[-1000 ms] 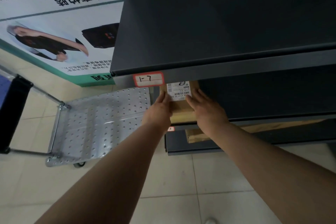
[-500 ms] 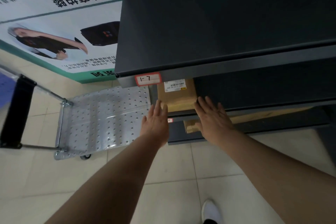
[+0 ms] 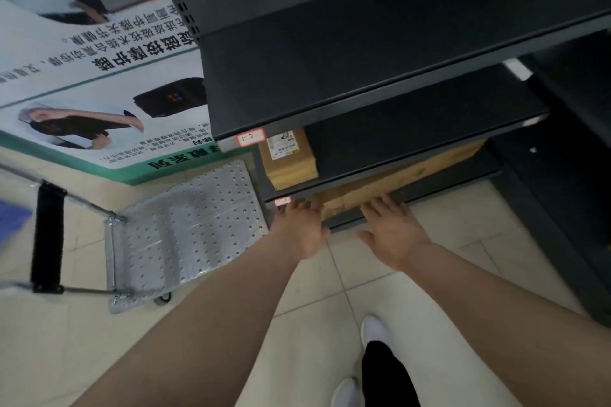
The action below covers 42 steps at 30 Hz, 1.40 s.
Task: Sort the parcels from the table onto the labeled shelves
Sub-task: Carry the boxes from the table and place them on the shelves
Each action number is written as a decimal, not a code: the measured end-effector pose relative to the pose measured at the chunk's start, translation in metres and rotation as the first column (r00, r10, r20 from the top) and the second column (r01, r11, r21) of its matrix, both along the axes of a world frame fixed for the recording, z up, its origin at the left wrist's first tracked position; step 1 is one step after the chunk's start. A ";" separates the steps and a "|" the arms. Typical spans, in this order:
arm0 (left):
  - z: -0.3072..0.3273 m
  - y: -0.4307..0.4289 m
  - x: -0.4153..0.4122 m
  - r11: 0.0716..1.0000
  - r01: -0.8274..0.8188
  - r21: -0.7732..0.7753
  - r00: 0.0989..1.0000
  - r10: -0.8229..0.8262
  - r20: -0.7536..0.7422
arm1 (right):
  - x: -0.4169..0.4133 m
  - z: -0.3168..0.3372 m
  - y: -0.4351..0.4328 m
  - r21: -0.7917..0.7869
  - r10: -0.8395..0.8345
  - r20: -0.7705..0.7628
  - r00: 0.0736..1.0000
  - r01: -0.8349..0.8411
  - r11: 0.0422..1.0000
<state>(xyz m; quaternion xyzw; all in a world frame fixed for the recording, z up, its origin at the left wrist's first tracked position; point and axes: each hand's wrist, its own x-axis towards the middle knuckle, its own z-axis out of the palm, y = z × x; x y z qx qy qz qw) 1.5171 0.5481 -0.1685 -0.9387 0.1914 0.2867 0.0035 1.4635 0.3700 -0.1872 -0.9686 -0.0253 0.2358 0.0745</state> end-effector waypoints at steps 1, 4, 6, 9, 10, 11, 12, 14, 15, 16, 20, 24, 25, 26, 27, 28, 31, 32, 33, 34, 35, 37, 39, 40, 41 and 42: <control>0.010 -0.007 -0.009 0.999 0.031 0.011 1.000 -0.031 -0.003 | -0.016 0.010 -0.004 0.010 -0.032 0.011 0.999 0.032 0.999; 0.040 -0.032 -0.036 0.990 0.132 0.048 0.991 -0.130 -0.028 | -0.067 0.037 -0.022 0.016 -0.138 -0.023 0.990 0.139 0.990; 0.057 -0.051 -0.058 0.970 0.239 0.047 0.971 -0.237 -0.029 | -0.106 0.053 -0.035 0.002 -0.209 -0.017 0.978 0.209 0.978; 0.075 -0.084 -0.094 0.912 0.411 0.005 0.911 -0.410 -0.042 | -0.170 0.071 -0.059 -0.026 -0.326 0.023 0.945 0.327 0.945; 0.080 -0.098 -0.107 0.882 0.471 -0.004 0.881 -0.470 -0.048 | -0.192 0.076 -0.068 -0.035 -0.378 0.032 0.925 0.379 0.925; 0.085 -0.114 -0.121 0.846 0.533 -0.004 0.845 -0.532 -0.046 | -0.216 0.081 -0.077 -0.045 -0.434 0.041 0.900 0.435 0.899; 0.089 -0.131 -0.135 0.806 0.592 0.000 0.806 -0.591 -0.036 | -0.241 0.086 -0.086 -0.054 -0.492 0.049 0.869 0.494 0.868; 0.095 -0.168 -0.167 0.724 0.690 0.000 0.724 -0.690 -0.006 | -0.292 0.096 -0.104 -0.071 -0.606 0.056 0.794 0.609 0.790; 0.097 -0.187 -0.185 0.683 0.730 -0.005 0.683 -0.730 0.013 | -0.319 0.101 -0.112 -0.082 -0.657 0.059 0.751 0.660 0.747; 0.099 -0.206 -0.204 0.644 0.765 -0.015 0.644 -0.764 0.034 | -0.346 0.105 -0.119 -0.096 -0.702 0.066 0.709 0.705 0.703; 0.107 -0.277 -0.295 0.485 0.871 -0.079 0.490 -0.867 0.087 | -0.458 0.120 -0.138 -0.145 -0.846 0.094 0.524 0.848 0.509; 0.117 -0.327 -0.401 0.297 0.947 -0.122 0.308 -0.948 0.081 | -0.568 0.128 -0.138 -0.147 -0.942 0.134 0.306 0.947 0.287; 0.120 -0.335 -0.429 0.253 0.959 -0.127 0.264 -0.961 0.079 | -0.595 0.128 -0.135 -0.142 -0.956 0.148 0.253 0.962 0.233; 0.123 -0.343 -0.457 0.210 0.969 -0.132 0.221 -0.972 0.076 | -0.623 0.129 -0.132 -0.139 -0.965 0.158 0.207 0.973 0.186; 0.126 -0.349 -0.486 0.169 0.976 -0.137 0.180 -0.981 0.074 | -0.650 0.129 -0.129 -0.137 -0.972 0.162 0.168 0.980 0.147; 0.130 -0.355 -0.517 0.126 0.982 -0.139 0.137 -0.988 0.073 | -0.677 0.130 -0.125 -0.135 -0.978 0.161 0.132 0.985 0.111; 0.144 -0.366 -0.608 -0.010 0.992 -0.128 0.001 -0.996 0.084 | -0.759 0.134 -0.116 -0.131 -0.987 0.161 0.018 0.991 -0.003; 0.150 -0.368 -0.639 -0.051 0.991 -0.122 -0.041 -0.996 0.084 | -0.787 0.136 -0.113 -0.134 -0.986 0.165 -0.018 0.990 -0.041; 0.155 -0.371 -0.670 -0.089 0.989 -0.118 -0.079 -0.993 0.086 | -0.814 0.139 -0.111 -0.135 -0.984 0.173 -0.051 0.988 -0.075; 0.160 -0.374 -0.700 -0.123 0.985 -0.119 -0.113 -0.989 0.091 | -0.842 0.142 -0.109 -0.136 -0.980 0.183 -0.082 0.985 -0.108; 0.164 -0.376 -0.730 -0.154 0.980 -0.125 -0.142 -0.985 0.096 | -0.870 0.145 -0.107 -0.135 -0.974 0.192 -0.116 0.980 -0.143; 0.173 -0.380 -0.786 -0.206 0.969 -0.139 -0.193 -0.976 0.099 | -0.921 0.151 -0.100 -0.131 -0.957 0.215 -0.195 0.965 -0.226; 0.180 -0.380 -0.837 -0.259 0.954 -0.152 -0.246 -0.964 0.100 | -0.967 0.156 -0.092 -0.114 -0.933 0.223 -0.284 0.943 -0.314; 0.183 -0.380 -0.861 -0.290 0.944 -0.157 -0.276 -0.956 0.103 | -0.987 0.158 -0.086 -0.105 -0.919 0.221 -0.327 0.928 -0.356; 0.185 -0.380 -0.885 -0.321 0.934 -0.160 -0.307 -0.946 0.105 | -1.007 0.159 -0.080 -0.100 -0.902 0.222 -0.370 0.912 -0.399; 0.187 -0.380 -0.908 -0.350 0.922 -0.163 -0.336 -0.936 0.107 | -1.026 0.160 -0.074 -0.098 -0.882 0.229 -0.411 0.892 -0.441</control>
